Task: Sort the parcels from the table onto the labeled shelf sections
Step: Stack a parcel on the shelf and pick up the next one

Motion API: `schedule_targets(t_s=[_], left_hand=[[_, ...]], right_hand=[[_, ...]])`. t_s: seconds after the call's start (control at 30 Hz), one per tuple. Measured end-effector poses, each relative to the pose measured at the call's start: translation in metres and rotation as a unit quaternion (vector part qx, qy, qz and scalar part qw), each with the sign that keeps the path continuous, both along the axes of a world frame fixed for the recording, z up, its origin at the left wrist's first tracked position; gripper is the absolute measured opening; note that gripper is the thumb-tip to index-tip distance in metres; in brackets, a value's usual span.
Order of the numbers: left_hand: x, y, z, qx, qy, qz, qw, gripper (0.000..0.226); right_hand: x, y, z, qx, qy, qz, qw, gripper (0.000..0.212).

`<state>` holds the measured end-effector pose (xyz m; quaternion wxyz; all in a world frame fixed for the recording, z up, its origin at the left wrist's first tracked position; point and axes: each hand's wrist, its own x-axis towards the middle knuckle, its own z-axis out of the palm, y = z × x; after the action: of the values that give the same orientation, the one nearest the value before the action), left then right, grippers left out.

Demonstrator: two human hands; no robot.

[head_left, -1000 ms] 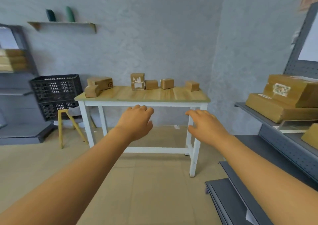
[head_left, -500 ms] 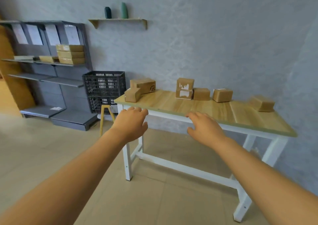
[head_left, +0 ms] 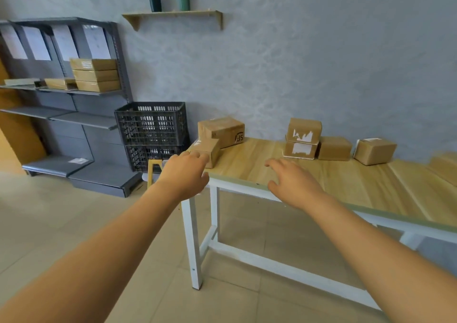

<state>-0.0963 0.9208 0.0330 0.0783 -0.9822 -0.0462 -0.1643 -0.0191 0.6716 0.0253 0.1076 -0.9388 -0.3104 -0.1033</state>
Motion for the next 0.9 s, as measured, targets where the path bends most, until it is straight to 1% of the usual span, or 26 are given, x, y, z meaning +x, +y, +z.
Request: schedule_targets(t_s=[0.13,0.23,0.47,0.53,0.63,0.7,0.8,0.9], left_hand=[[0.062,0.021,-0.008,0.000,0.014,-0.013,1.000,0.036],[0.113,0.036,-0.011,-0.005,0.007,-0.022,1.000,0.035],[0.232,0.071,-0.014,0.000,0.023,0.002,1.000,0.036],[0.260,0.081,-0.013,-0.002,0.015,0.007,1.000,0.036],[0.296,0.100,-0.015,-0.025,0.010,0.021,0.999,0.035],[0.319,0.116,-0.016,-0.048,0.018,0.039,0.998,0.039],[0.355,0.142,-0.018,-0.108,0.020,0.079,0.991,0.044],[0.390,0.168,-0.026,-0.172,0.032,0.112,0.978,0.042]], right_hand=[[0.059,0.032,-0.005,0.000,0.010,0.000,1.000,0.049],[0.110,0.055,-0.013,-0.006,0.015,0.008,1.000,0.050],[0.237,0.096,-0.021,0.019,0.045,0.013,0.999,0.052],[0.270,0.107,-0.021,0.021,0.052,0.008,0.998,0.052],[0.314,0.127,-0.022,0.039,0.076,0.008,0.996,0.050],[0.337,0.142,-0.025,0.053,0.099,0.012,0.994,0.049],[0.373,0.164,-0.029,0.085,0.123,0.009,0.989,0.045],[0.410,0.184,-0.032,0.105,0.144,0.002,0.984,0.043]])
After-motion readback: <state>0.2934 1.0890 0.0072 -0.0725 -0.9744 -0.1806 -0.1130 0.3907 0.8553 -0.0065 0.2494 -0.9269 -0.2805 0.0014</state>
